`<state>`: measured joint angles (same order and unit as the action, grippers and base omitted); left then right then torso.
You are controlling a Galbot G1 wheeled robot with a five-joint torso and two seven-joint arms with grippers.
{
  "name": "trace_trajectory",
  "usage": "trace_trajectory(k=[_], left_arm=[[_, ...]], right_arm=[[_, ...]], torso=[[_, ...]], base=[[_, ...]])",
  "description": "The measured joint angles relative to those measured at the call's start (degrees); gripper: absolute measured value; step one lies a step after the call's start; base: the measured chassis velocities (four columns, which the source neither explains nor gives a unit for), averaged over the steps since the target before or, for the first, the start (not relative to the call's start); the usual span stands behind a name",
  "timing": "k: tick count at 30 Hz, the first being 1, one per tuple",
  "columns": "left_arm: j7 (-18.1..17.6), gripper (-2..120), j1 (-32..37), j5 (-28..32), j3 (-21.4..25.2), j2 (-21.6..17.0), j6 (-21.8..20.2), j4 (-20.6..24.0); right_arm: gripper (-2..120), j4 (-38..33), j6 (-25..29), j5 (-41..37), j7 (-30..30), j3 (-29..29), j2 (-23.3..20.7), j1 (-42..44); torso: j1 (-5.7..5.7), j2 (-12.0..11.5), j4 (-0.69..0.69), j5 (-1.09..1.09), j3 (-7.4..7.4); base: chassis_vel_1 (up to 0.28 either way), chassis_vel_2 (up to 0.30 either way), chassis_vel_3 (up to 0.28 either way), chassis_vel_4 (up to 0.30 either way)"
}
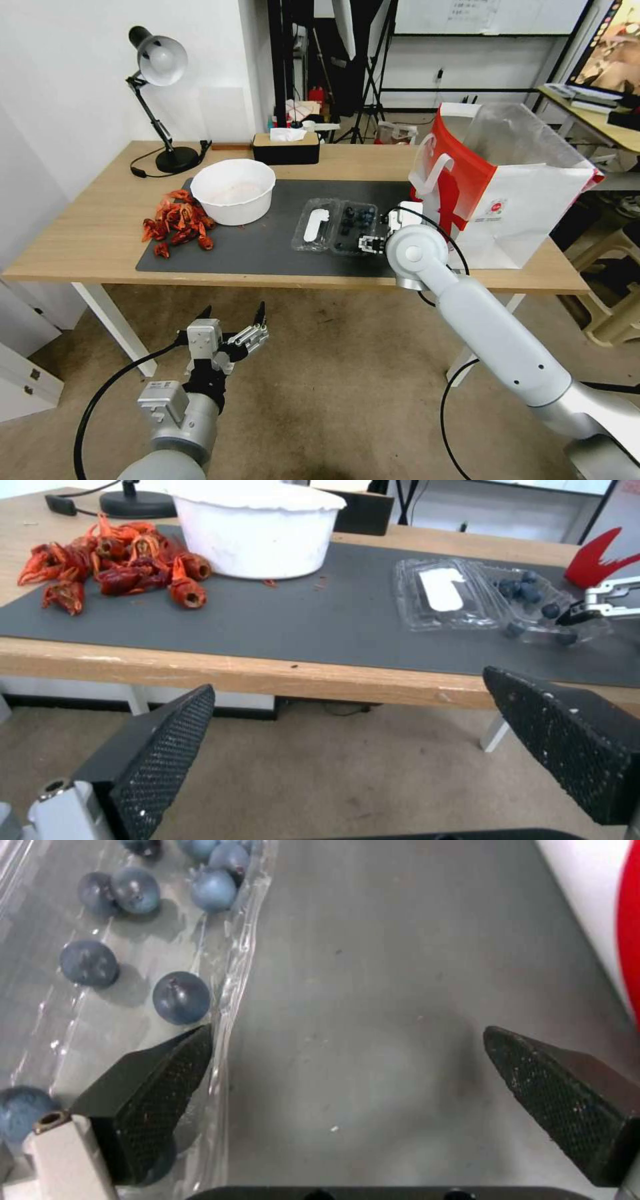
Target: Close the takeout container lid, then place the container into the takeout bag.
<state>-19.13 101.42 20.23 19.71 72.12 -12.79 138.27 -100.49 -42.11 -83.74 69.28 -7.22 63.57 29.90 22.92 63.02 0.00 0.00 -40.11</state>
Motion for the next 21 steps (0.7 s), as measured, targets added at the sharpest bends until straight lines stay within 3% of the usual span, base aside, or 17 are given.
trace_trajectory(k=[21], left_arm=[[0.1, 100, 0.38, -0.07, -0.12, -0.01, 0.46, -0.01]], right_arm=[[100, 0.62, 0.02, 1.9, -2.58, 1.62, -1.38, 0.74]], torso=[[0.0, 0.0, 0.0, 0.0, 0.0]], base=[[0.0, 0.0, 0.0, 0.0]])
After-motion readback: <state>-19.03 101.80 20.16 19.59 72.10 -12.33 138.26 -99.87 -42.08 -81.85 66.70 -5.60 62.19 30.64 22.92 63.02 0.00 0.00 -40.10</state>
